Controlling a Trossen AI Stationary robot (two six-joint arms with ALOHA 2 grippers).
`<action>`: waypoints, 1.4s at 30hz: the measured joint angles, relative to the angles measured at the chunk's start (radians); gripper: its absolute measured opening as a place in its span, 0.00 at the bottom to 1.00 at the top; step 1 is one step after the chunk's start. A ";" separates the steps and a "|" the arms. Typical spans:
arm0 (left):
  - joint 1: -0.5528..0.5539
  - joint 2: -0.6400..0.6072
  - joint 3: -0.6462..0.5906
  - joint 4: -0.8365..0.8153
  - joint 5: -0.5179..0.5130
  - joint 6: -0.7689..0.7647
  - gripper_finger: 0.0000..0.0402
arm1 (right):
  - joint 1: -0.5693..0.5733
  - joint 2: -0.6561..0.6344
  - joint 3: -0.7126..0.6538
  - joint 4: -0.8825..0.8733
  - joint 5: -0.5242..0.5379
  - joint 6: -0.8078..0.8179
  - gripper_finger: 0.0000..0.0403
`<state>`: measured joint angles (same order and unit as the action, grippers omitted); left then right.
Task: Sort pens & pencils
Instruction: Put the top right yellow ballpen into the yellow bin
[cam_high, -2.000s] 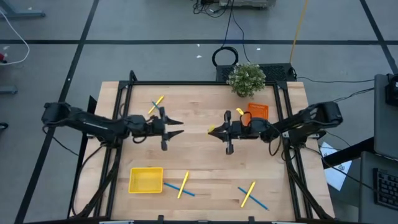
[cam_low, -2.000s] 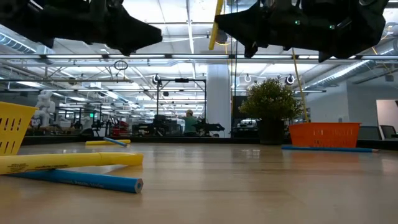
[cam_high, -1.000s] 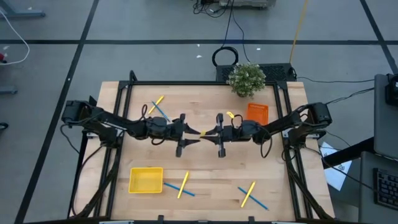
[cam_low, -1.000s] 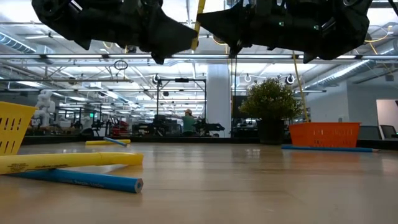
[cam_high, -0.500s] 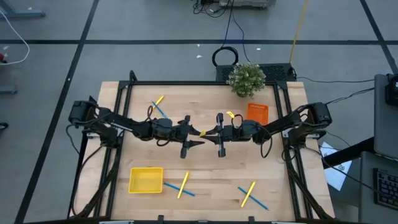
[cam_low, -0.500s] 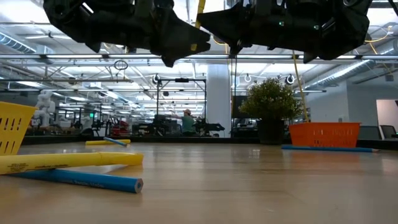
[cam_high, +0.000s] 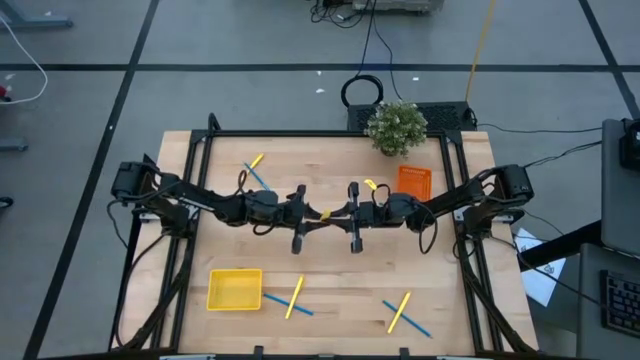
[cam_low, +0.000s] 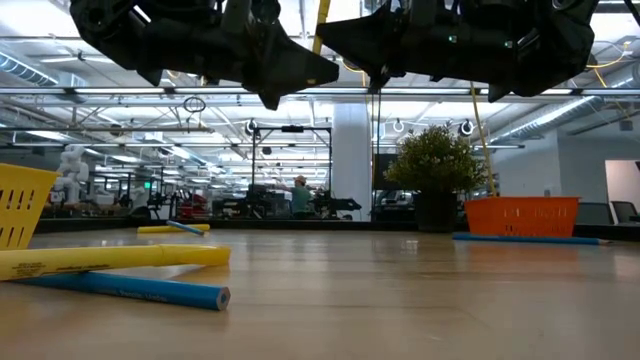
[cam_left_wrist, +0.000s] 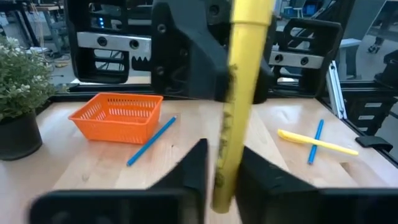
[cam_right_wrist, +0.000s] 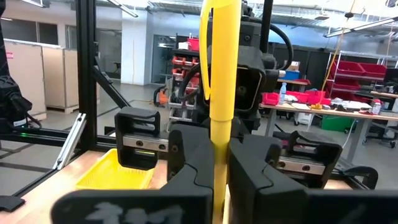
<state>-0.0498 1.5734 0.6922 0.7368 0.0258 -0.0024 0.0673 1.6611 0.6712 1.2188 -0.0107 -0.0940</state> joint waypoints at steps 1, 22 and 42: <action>0.000 0.000 0.000 0.000 0.000 0.007 0.07 | 0.000 0.000 0.000 0.000 0.001 0.006 0.02; 0.005 -0.223 -0.001 -0.360 -0.081 0.009 0.07 | 0.000 -0.029 -0.007 -0.063 0.038 0.026 0.53; -0.180 -0.881 -0.258 -0.590 -0.394 0.020 0.06 | 0.029 -0.459 -0.245 -0.252 0.040 -0.046 0.65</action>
<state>-0.2296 0.6919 0.4341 0.1472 -0.3687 0.0176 0.0966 1.2023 0.4264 0.9669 0.0292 -0.1396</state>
